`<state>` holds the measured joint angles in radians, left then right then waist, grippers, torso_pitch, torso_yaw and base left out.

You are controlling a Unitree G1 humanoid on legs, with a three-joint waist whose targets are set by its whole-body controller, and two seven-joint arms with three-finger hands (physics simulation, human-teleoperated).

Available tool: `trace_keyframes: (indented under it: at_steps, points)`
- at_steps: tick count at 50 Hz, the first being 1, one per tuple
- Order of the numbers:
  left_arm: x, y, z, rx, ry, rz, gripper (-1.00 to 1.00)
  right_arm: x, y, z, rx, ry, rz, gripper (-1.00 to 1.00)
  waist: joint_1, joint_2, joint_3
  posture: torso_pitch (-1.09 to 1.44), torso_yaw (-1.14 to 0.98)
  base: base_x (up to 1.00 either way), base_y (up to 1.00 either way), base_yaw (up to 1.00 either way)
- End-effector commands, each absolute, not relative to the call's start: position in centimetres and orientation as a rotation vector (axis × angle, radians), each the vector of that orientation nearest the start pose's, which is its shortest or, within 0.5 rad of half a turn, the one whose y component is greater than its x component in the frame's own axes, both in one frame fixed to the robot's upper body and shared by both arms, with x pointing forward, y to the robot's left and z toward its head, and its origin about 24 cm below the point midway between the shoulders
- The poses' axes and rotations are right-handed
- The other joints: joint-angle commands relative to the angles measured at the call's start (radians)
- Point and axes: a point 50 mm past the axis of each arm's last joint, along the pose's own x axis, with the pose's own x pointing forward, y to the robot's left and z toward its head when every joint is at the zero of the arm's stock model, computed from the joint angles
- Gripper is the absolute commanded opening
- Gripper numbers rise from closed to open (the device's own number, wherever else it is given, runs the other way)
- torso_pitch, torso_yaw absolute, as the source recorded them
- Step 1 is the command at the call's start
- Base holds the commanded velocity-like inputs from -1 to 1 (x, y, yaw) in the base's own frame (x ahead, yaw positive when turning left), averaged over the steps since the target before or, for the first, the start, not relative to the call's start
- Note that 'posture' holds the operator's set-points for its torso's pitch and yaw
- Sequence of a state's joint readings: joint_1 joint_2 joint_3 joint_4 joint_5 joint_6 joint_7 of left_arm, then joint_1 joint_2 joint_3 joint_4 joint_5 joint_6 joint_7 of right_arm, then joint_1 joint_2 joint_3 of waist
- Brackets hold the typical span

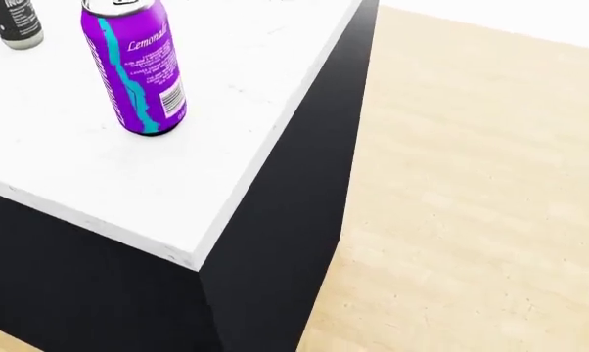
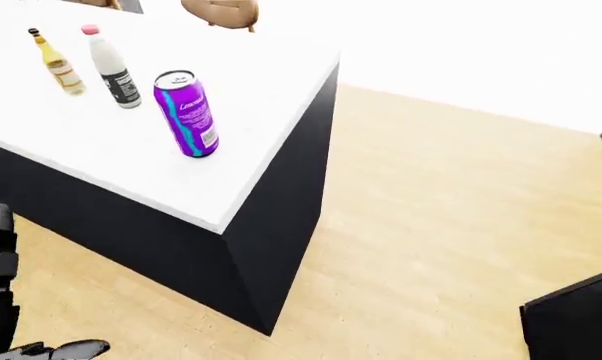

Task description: Move the drinks to the dining counter.

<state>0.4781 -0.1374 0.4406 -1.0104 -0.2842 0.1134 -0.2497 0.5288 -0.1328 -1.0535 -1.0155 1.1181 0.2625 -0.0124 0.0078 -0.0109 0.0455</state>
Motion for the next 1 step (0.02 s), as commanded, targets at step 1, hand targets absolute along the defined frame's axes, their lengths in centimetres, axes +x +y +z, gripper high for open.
trace_keyframes:
  at_steps: [1]
  points:
    - [10.76, 20.99, 17.37, 0.081, -0.513, 0.147, 1.00, 6.37, -27.53, 21.53, 0.145, -0.594, -0.338, 1.00, 0.001, -0.006, -0.004, 0.00, 0.00, 0.00, 0.00, 0.00]
